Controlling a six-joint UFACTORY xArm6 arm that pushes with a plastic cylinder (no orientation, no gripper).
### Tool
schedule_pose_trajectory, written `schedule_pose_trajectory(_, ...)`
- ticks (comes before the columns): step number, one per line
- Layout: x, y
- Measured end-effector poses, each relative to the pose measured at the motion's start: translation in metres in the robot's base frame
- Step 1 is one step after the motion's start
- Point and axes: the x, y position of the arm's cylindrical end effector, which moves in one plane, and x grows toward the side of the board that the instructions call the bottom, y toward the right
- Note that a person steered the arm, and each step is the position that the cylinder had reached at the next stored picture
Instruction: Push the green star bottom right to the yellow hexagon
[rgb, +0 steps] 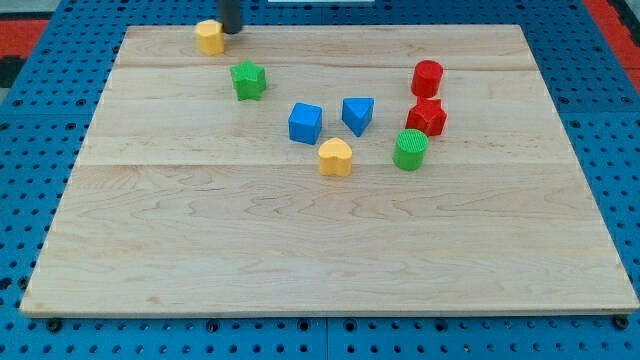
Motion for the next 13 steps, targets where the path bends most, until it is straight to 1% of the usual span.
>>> schedule_pose_trajectory(1,0.000,-0.043)
schedule_pose_trajectory(3,0.007,0.019)
schedule_pose_trajectory(4,0.046,0.041)
schedule_pose_trajectory(5,0.074,0.059)
schedule_pose_trajectory(6,0.074,0.090)
schedule_pose_trajectory(7,0.105,0.109)
schedule_pose_trajectory(8,0.128,0.089)
schedule_pose_trajectory(9,0.125,0.065)
schedule_pose_trajectory(10,0.112,0.065)
schedule_pose_trajectory(11,0.108,0.073)
schedule_pose_trajectory(13,0.106,0.044)
